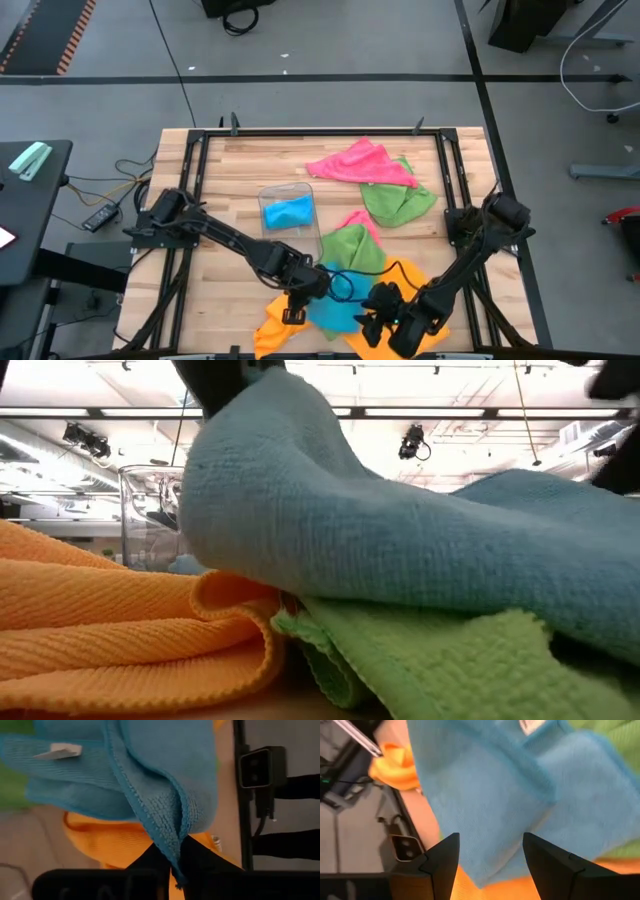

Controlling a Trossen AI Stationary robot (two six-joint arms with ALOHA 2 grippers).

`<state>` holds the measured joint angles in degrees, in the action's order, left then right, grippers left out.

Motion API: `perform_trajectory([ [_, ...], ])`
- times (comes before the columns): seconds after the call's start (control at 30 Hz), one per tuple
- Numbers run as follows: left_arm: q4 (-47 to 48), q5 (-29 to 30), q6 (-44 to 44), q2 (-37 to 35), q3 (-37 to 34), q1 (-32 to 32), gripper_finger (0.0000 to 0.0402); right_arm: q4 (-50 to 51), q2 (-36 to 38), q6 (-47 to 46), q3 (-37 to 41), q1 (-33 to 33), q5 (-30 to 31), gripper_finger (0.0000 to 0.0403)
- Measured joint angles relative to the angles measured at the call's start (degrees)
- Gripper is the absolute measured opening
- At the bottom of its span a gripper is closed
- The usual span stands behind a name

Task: Fold microfiber towels
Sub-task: Fold the blue towel

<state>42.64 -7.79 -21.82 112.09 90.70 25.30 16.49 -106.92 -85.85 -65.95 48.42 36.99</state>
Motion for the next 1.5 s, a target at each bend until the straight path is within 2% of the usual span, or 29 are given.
perform_trajectory([
  [0.17,-0.6,-0.3,-0.2,0.0,0.0,0.8,0.0015,-9.9,5.7,1.7,9.7,-1.5,-1.5,0.0227],
  [0.33,-2.9,-3.4,1.8,0.0,0.0,2.6,0.0016,-22.9,8.4,4.4,17.3,-1.4,-1.7,0.0227],
  [0.5,-3.4,-2.6,2.9,0.0,0.0,4.4,0.0028,-22.6,7.4,10.5,16.3,-2.0,-1.8,0.0227],
  [0.77,-3.4,-1.4,3.0,0.0,0.0,4.1,0.0011,-24.1,6.1,14.4,15.5,-5.5,-3.2,0.0227],
  [0.93,-3.9,-1.4,5.0,0.0,0.0,4.1,0.0026,-31.3,6.0,18.6,15.4,-6.7,-9.9,0.0227],
  [1.07,-4.7,-1.3,11.9,0.0,0.0,5.4,0.0032,-32.8,6.0,21.0,13.0,-6.7,-13.8,0.0227],
  [1.2,-4.8,-1.4,21.8,0.0,0.0,7.8,0.0021,-29.1,6.0,25.9,8.0,-5.2,-15.2,0.0227],
  [1.4,-4.9,2.0,35.5,0.0,0.0,9.9,0.0024,-8.0,6.0,30.1,-1.7,-3.6,-17.4,0.0227],
  [1.5,-5.2,2.5,42.3,0.0,0.0,11.0,0.0034,-3.6,6.0,29.8,-3.0,-3.6,-17.4,0.0227],
])
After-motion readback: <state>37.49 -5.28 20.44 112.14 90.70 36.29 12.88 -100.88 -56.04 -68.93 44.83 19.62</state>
